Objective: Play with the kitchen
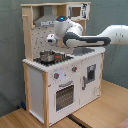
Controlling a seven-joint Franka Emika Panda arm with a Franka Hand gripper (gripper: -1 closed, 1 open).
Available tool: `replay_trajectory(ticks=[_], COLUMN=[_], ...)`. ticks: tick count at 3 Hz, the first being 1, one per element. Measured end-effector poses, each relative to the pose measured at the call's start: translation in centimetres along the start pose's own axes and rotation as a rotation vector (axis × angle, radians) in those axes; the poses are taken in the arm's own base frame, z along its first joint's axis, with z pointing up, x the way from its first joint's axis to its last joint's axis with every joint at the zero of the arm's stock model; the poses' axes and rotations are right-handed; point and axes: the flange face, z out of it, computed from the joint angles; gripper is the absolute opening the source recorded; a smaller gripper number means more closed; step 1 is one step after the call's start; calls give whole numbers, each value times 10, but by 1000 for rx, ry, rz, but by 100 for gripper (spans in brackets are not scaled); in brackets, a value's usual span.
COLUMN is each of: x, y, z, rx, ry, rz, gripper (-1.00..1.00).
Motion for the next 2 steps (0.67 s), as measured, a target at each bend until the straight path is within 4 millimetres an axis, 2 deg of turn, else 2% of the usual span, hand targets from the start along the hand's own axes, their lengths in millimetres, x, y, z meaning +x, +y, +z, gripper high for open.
replay_trajectory(ticks=[1, 2], x=[-3, 3], y=[8, 11], z=[-3, 4], rx=[39, 80], ry=[11, 29], rz=[-29, -51], gripper=[100, 100])
